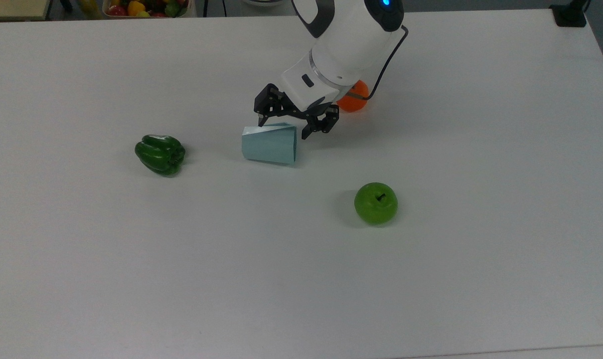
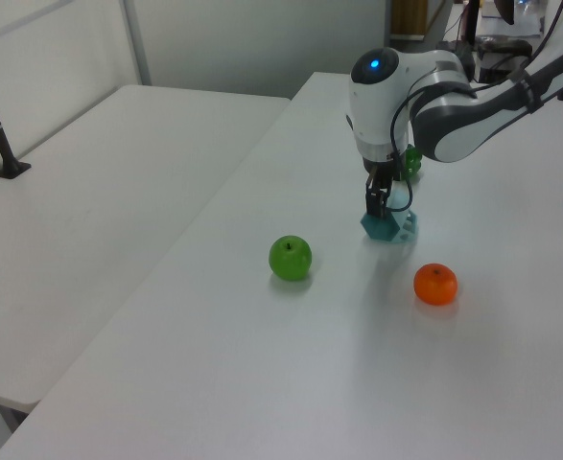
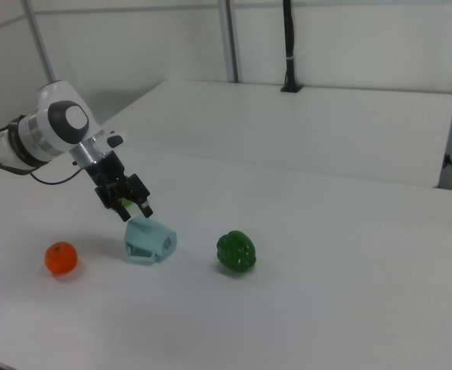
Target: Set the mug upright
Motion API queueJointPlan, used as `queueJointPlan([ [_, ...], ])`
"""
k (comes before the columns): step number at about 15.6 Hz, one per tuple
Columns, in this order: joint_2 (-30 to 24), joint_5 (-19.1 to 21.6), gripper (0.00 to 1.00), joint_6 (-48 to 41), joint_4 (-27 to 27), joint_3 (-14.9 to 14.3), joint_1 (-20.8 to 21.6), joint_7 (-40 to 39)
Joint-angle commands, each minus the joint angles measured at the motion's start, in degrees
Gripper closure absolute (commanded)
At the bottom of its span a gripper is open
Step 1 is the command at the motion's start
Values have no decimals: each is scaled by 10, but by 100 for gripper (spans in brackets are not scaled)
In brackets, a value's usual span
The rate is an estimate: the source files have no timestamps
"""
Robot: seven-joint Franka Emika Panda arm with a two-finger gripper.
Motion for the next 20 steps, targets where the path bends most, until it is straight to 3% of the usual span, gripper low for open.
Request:
queueJointPlan([
  [1,13,-44,11,7,6,9,2,44],
  [6,26,-115,37,6,-6,10,2,78],
  [11,23,-116,78,6,-7,11,2,81],
  [15,3,-89,93,10,3,10,-6,81],
  [20,-14,20,98,101,-1,-6,-34,77],
])
